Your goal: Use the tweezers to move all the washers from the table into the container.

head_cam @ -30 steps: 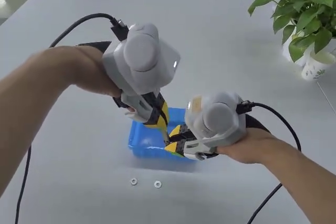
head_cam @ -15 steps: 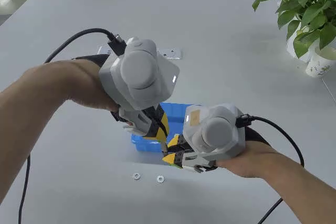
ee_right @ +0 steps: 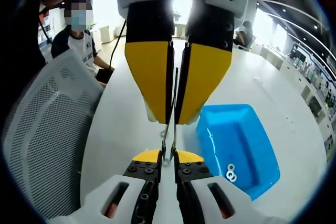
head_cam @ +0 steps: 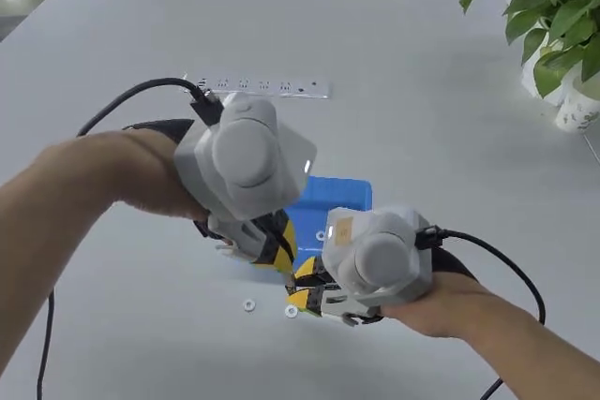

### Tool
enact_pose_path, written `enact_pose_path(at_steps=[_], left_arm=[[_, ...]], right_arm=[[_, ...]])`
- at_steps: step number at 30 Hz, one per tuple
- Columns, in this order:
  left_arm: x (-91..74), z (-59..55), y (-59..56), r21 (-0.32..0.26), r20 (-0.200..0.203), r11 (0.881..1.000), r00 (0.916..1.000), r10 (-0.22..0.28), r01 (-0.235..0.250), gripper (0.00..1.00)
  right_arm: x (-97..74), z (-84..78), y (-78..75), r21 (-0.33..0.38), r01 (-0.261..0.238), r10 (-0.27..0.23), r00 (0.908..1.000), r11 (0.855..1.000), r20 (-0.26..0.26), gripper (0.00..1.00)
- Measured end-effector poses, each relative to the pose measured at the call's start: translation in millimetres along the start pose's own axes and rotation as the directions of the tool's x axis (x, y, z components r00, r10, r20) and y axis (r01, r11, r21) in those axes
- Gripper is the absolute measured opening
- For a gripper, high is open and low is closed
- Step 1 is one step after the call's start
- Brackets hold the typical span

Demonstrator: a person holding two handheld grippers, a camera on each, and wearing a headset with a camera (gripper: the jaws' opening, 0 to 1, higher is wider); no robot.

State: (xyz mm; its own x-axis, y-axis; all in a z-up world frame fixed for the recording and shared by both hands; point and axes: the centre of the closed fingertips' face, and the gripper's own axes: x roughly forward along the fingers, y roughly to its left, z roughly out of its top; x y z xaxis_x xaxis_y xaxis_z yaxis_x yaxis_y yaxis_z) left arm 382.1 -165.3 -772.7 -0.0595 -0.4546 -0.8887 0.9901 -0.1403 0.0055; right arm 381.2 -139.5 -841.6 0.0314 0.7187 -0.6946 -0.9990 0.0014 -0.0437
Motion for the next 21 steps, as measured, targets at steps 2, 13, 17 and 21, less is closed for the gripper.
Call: enact_pose_path(at_steps=[2, 13, 17, 21], left_arm=[[2.7, -2.2, -1.5, -0.001, -0.003, 1.0, 1.0, -0.004, 0.004, 0.06], [14.2, -11.3, -4.5, -0.023, 0.003, 1.0, 1.0, -0.008, 0.008, 0.06], [17.3, -11.5, -3.8, -0.026, 0.009, 1.0, 0.9999, -0.006, 0.006, 0.06], [18.0, -12.0, -3.8, -0.027, 0.009, 1.0, 0.9999, -0.007, 0.007, 0.06]], right_arm=[[2.7, -1.3, 2.4, -0.002, -0.003, 0.003, 1.0, 1.0, 0.0, 0.11], [14.6, -8.6, 8.6, 0.001, -0.018, 0.018, 0.9998, 1.0, -0.006, 0.11], [15.8, -11.0, 8.2, 0.001, -0.018, 0.018, 0.9998, 1.0, -0.011, 0.11], [16.2, -11.6, 7.6, 0.006, -0.018, 0.018, 0.9998, 1.0, -0.012, 0.11]])
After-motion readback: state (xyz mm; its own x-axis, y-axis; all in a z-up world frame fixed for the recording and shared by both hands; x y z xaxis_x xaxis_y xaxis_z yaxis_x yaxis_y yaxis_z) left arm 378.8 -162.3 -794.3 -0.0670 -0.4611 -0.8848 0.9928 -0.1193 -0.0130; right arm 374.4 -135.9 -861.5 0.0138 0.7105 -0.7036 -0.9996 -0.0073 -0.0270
